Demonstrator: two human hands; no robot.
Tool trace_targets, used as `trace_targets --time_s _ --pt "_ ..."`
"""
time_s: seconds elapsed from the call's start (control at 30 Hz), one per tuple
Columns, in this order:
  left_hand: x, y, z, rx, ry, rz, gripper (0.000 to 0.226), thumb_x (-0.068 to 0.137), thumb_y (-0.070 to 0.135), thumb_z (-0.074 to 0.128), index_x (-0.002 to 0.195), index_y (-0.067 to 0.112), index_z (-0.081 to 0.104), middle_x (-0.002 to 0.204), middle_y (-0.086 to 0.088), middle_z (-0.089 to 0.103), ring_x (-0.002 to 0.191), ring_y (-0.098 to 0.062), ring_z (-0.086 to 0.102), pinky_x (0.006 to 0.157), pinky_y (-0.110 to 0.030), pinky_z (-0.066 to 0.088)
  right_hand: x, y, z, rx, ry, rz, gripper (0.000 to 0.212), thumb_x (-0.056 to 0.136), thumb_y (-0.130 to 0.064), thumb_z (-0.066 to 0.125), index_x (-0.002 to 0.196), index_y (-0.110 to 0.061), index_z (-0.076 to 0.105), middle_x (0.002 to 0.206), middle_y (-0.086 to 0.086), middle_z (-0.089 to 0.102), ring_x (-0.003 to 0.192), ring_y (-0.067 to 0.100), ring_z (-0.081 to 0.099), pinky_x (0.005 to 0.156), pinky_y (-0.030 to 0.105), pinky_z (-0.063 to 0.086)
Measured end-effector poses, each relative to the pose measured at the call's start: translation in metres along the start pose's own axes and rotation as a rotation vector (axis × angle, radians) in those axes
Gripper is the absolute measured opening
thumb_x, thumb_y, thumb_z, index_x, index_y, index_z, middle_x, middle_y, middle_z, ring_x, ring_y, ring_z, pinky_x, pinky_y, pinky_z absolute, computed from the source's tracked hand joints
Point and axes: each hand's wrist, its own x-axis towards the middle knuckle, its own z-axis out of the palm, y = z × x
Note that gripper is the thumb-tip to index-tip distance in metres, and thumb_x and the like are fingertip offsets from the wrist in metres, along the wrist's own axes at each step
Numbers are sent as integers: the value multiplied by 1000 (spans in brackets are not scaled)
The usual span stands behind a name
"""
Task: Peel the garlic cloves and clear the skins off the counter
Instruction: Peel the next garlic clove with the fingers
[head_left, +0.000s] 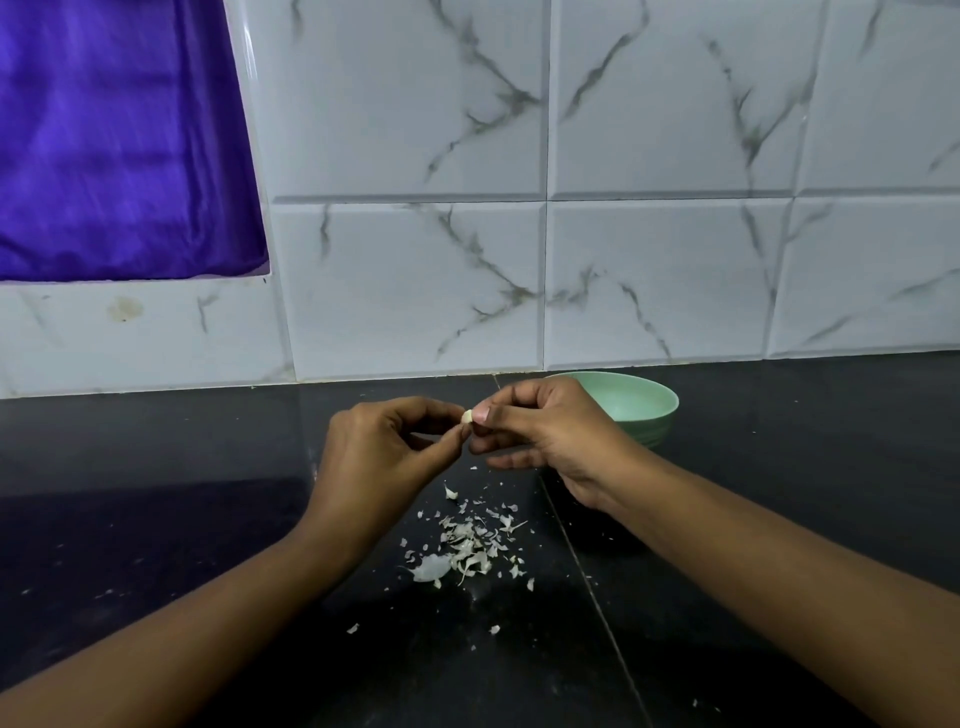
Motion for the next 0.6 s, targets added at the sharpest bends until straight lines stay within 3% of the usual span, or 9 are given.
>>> trace_targets --time_s 0.13,0.33,0.47,0.6 --pt "0 0 0 -35 -5 -6 11 75 21 78 86 23 76 69 9 73 64 -1 70 61 -16 54 -1 3 5 -5 -31 -8 10 90 -9 61 80 -9 63 73 1 67 63 8 66 57 26 58" --pt "4 4 3 -334 -40 -176 17 69 19 74 84 11 75 70 -7 74 63 -19 72 67 -29 60 -3 1 9 -111 -13 -78 17 94 -12 57 77 -14 59 67 -7 67 66 8 62 60 30 59" --pt "4 4 5 -543 -67 -326 13 69 8 71 82 7 72 67 -11 72 58 -15 68 64 -26 59 -4 0 11 -198 7 -102 16 94 -15 56 79 -14 59 81 5 64 67 7 59 60 34 59" --pt "4 5 9 -674 -59 -417 16 70 7 68 86 5 69 68 -7 73 53 -11 65 57 -20 56 -1 3 8 -366 57 -110 12 92 -18 58 81 -13 60 77 2 61 67 9 58 61 37 60"
